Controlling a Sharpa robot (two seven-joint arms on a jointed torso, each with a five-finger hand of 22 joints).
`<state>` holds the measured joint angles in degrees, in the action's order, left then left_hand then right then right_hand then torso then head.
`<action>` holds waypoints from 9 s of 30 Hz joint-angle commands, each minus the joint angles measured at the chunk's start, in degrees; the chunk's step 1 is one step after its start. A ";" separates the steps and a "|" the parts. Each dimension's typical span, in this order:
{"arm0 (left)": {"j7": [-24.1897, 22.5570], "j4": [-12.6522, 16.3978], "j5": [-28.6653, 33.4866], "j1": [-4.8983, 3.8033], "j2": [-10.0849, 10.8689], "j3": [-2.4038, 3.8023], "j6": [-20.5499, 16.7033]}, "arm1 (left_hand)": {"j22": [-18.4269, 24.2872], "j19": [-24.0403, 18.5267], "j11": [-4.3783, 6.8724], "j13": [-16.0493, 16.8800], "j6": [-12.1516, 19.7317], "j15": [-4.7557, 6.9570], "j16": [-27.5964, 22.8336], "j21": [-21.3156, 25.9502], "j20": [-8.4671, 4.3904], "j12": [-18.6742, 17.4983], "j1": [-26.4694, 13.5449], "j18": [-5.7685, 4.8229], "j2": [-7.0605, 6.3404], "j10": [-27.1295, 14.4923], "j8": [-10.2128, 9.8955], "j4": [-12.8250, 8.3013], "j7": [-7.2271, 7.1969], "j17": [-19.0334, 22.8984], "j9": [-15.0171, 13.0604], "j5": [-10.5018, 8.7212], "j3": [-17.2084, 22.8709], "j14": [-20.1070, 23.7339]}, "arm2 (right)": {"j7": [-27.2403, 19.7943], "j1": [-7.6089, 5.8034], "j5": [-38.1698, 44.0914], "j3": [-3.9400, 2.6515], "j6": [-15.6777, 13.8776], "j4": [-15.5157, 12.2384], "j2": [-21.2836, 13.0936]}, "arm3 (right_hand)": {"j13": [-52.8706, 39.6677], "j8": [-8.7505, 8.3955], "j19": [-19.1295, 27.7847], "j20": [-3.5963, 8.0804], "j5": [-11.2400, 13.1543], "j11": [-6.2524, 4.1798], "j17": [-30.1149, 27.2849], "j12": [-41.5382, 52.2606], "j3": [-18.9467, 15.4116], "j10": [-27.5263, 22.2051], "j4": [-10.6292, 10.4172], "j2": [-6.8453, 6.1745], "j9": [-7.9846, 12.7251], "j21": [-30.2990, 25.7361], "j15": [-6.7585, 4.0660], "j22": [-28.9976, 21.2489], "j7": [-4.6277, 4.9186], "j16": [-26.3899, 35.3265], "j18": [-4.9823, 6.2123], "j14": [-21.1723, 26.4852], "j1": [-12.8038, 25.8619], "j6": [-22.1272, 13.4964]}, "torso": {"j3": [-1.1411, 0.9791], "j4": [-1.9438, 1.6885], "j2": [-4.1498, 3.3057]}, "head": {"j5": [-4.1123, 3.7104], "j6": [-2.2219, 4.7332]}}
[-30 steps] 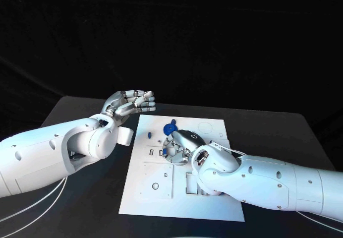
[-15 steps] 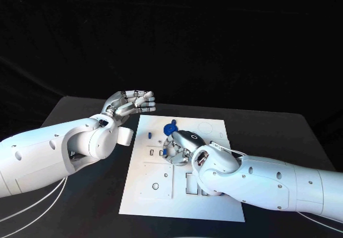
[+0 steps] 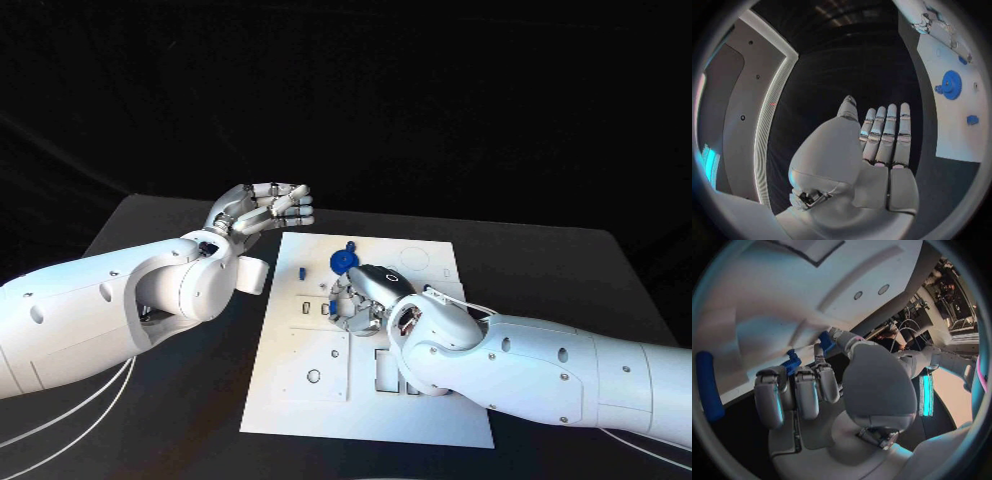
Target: Assemble the parts on the task board
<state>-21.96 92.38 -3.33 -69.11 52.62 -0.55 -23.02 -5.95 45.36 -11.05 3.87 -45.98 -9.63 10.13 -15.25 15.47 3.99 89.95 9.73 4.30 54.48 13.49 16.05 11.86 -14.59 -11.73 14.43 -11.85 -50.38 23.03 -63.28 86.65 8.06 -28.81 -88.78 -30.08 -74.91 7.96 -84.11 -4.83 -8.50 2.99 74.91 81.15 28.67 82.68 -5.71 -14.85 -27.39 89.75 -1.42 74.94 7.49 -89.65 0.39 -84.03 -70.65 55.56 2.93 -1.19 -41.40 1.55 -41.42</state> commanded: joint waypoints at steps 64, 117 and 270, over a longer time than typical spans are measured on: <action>58.25 -8.49 -53.20 -4.72 -13.47 -2.88 34.15 | -75.25 38.98 11.91 52.29 -6.97 13.68 79.87 -69.58 -13.05 49.52 -13.22 -7.74 6.89 21.15 12.89 0.74 -8.49 -75.41 -30.81 -0.20 -14.75 -39.62 | -13.74 -10.60 -32.12 -0.62 -2.54 -7.18 -25.81 | -4.64 0.17 -3.81 -0.88 0.71 0.19 15.09 -1.13 -9.45 -1.68 -6.44 1.57 0.61 -3.25 0.83 13.61 0.17 -0.35 0.53 -5.97 -3.23 -1.07 | -1.71 0.54 1.71 | 1.14 -2.14; 58.92 -9.77 -52.90 -4.78 -15.70 -3.75 37.19 | -77.21 39.56 12.43 54.55 -7.05 14.00 79.87 -70.40 -13.30 51.23 -11.59 -8.01 6.54 20.09 13.14 0.69 -9.23 -75.41 -36.13 13.04 -14.58 -39.62 | -13.18 -10.56 -32.00 -0.61 -1.88 -5.81 -24.83 | -4.46 0.26 -3.73 -0.82 -0.08 0.14 15.09 -1.30 -9.41 -1.81 -6.74 1.53 0.36 -3.41 0.78 13.55 0.14 -0.35 0.56 -5.97 -3.29 -1.15 | -1.73 0.61 1.70 | 1.22 -3.79; 58.75 -6.61 -63.17 -3.96 -14.26 -5.48 33.93 | -79.79 40.33 13.45 61.48 -10.68 15.38 79.87 -70.20 -14.37 58.63 -30.11 -8.21 -17.01 27.39 21.03 -14.60 -10.72 -75.41 -49.61 14.09 59.29 -39.62 | -13.78 -10.28 -32.75 -0.60 -1.56 -5.55 -25.38 | -4.27 0.56 -3.48 -0.70 -1.25 0.08 15.09 -1.45 -9.23 -1.88 -8.01 1.77 -0.30 -3.93 0.69 13.37 0.07 -0.35 0.68 -5.97 -2.84 -1.21 | -1.75 0.58 1.73 | 2.05 -5.84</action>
<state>36.64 85.65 -66.43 -73.19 38.39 -5.92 9.48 -74.92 84.04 2.46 65.43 -56.20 5.42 89.79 -85.15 1.54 62.40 60.22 2.18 -12.76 81.53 34.29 10.89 1.65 -74.90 -61.34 28.74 38.34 -84.04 9.67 -73.60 53.73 7.47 -30.96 -94.25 -55.44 -74.94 8.19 -84.11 -5.64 -9.55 3.17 74.90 80.03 19.54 81.26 -13.44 -13.21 -27.61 86.09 -0.62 74.92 7.89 -89.65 0.38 -84.03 -73.69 54.14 1.16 -0.61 -39.67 3.63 -47.33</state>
